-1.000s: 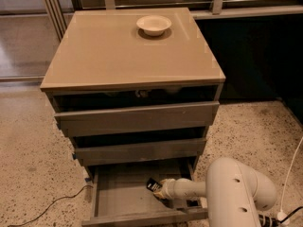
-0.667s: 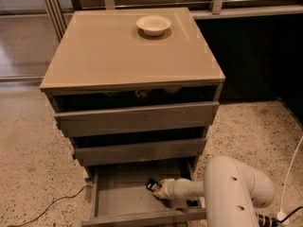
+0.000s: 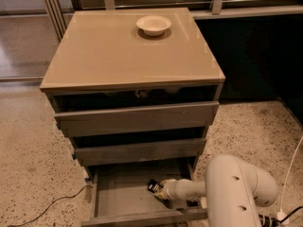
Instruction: Pick rxbar chocolate from bottom drawer and place on counter
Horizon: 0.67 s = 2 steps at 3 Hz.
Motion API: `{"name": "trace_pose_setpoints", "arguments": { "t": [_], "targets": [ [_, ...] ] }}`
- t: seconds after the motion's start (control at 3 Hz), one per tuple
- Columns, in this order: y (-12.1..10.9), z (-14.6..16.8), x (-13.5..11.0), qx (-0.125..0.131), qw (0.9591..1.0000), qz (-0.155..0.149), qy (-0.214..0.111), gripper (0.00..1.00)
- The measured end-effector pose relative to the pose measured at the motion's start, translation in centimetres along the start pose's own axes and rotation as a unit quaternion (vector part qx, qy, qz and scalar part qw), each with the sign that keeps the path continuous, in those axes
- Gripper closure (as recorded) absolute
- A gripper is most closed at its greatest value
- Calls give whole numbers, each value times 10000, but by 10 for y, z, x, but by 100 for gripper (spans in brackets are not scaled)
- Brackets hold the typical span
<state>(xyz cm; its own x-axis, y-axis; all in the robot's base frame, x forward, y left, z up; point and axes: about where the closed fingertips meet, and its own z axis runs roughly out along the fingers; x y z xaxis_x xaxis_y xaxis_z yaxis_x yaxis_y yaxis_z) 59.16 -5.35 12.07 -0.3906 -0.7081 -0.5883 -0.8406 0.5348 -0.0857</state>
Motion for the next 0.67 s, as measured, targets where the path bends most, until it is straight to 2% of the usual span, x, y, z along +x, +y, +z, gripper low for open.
{"name": "trace_pose_setpoints", "arguments": {
  "t": [0.67],
  "targets": [
    [2,-27,-11,-69,9998,-127,-130,100]
  ]
}}
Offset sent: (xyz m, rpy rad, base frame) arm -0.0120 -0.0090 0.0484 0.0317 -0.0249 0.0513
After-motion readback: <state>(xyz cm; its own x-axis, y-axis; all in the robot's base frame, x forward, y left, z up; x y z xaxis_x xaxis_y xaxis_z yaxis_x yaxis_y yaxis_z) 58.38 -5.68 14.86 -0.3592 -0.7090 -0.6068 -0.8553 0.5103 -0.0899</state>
